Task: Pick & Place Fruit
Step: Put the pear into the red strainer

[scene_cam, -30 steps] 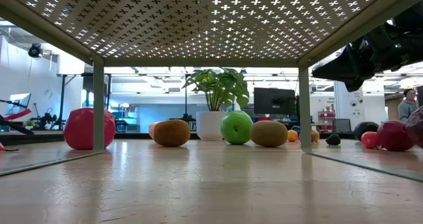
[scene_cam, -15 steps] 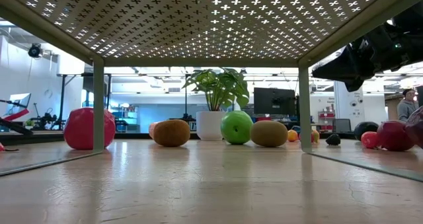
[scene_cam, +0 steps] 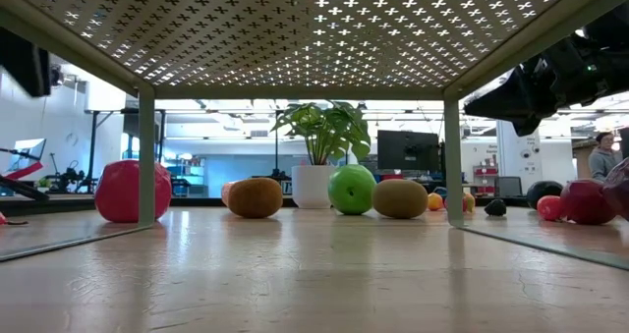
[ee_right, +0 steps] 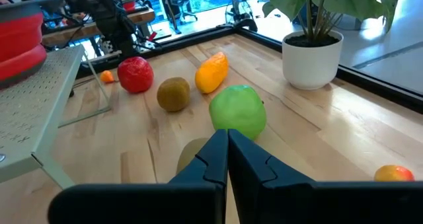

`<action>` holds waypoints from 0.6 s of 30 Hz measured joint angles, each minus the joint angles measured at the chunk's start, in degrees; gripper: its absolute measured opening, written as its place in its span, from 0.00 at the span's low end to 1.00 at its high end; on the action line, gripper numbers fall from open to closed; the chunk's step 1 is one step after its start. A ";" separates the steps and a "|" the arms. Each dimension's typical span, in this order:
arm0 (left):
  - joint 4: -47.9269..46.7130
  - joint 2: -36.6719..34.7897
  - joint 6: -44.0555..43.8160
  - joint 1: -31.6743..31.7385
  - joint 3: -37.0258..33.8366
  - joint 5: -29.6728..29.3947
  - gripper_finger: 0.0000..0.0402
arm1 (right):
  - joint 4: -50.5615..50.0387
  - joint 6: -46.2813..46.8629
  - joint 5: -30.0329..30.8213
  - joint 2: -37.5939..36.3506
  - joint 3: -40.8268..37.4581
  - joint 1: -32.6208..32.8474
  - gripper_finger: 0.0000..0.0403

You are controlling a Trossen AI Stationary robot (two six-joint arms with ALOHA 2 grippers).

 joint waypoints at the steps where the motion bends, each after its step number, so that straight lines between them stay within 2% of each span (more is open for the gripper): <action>1: 0.00 0.00 -0.06 0.02 -0.96 1.07 0.44 | 0.00 0.00 0.00 0.01 0.00 0.00 0.02; 6: -0.01 -0.06 -2.55 0.02 -4.60 7.81 0.57 | 0.00 0.00 0.00 0.01 0.00 0.00 0.02; 12: 1.21 -0.08 -6.92 0.02 -7.26 9.67 0.57 | 0.04 0.00 0.02 0.00 0.00 -0.01 0.02; 18: 5.01 0.40 0.47 0.00 -7.60 9.50 0.57 | 0.02 0.44 0.02 -0.01 0.00 -0.02 0.02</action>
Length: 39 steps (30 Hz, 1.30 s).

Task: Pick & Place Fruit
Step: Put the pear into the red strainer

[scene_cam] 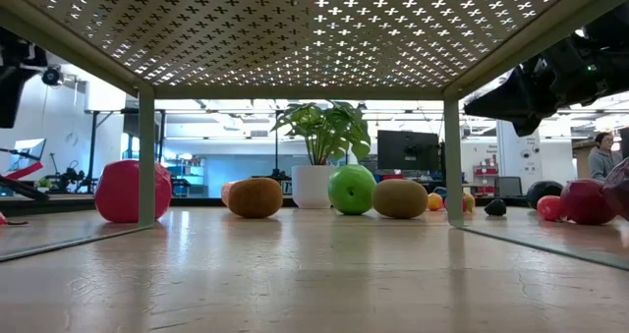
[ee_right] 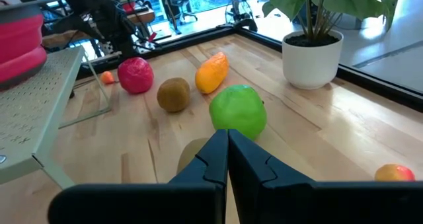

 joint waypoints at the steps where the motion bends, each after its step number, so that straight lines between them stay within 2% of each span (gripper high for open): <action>1: 0.03 0.17 1.45 0.00 -0.01 -0.08 0.57 | 0.00 0.00 0.00 0.00 0.00 0.00 0.02; 9: 3.29 1.90 8.73 0.00 0.36 -0.43 0.57 | -0.02 0.00 0.00 0.00 0.00 0.00 0.02; 15: 15.24 1.99 15.11 0.00 -0.64 -1.87 0.57 | -0.04 0.00 0.00 0.00 0.00 0.00 0.02; 22: 16.64 1.99 13.03 0.00 -3.42 -0.71 0.57 | -0.07 -0.01 0.00 0.00 0.00 0.00 0.02; 32: 26.84 1.99 10.59 0.00 -9.23 5.49 0.57 | -0.07 0.00 0.00 0.00 0.00 0.00 0.02; 39: 27.57 1.99 9.40 -0.02 -9.51 5.73 0.57 | -0.07 0.00 0.00 0.00 0.00 0.00 0.02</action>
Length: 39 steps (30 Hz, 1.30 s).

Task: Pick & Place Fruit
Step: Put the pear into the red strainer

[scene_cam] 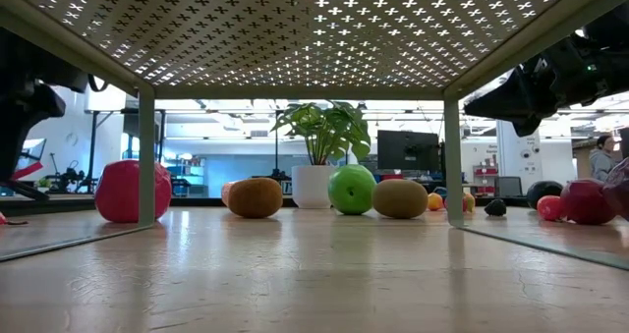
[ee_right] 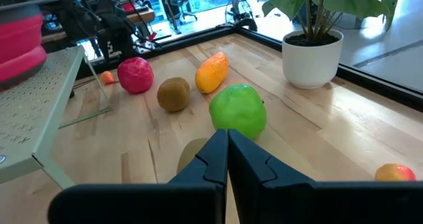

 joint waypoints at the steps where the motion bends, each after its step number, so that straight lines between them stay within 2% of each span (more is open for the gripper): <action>1: 0.02 0.05 -0.71 0.00 0.00 0.00 0.57 | 0.00 0.00 0.00 0.00 0.00 0.00 0.02; 7: 0.04 2.13 -2.00 0.00 0.00 0.06 0.57 | -0.04 -0.01 0.00 0.00 0.00 0.02 0.02; 22: 2.40 12.42 -1.90 0.02 0.00 0.81 0.57 | -0.09 -0.01 0.00 0.00 0.00 0.02 0.02; 31: 2.42 15.33 -1.99 0.04 0.00 0.85 0.57 | -0.09 -0.01 0.02 0.02 0.00 0.02 0.02; 39: 2.56 15.26 -2.03 0.07 -0.30 -0.59 0.49 | -0.09 -0.02 0.02 0.02 -0.02 0.01 0.02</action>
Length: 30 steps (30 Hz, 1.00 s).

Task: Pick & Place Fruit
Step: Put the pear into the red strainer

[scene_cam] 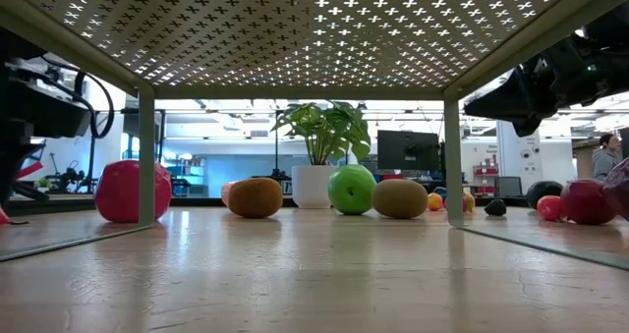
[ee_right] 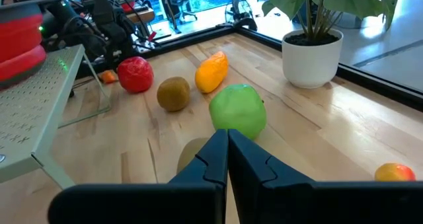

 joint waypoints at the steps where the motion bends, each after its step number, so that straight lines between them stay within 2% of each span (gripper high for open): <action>1: 0.09 0.00 0.00 0.00 -0.12 -0.11 0.47 | 0.00 0.00 0.00 0.00 0.00 0.01 0.02; 9: 0.30 -0.15 -0.41 0.00 -1.37 -0.31 0.35 | 0.00 0.00 0.00 -0.01 -0.04 -0.01 0.02; 16: -0.94 -0.91 -0.33 0.00 -0.89 -0.05 0.34 | 0.02 0.00 0.00 -0.02 -0.07 0.01 0.02; 26: -15.77 -6.53 -3.31 0.00 4.68 0.33 0.33 | 0.04 0.00 0.02 0.00 -0.09 0.01 0.02; 30: -18.86 -9.64 -4.07 0.00 7.94 -1.12 0.33 | 0.07 0.00 0.05 0.00 -0.09 0.01 0.02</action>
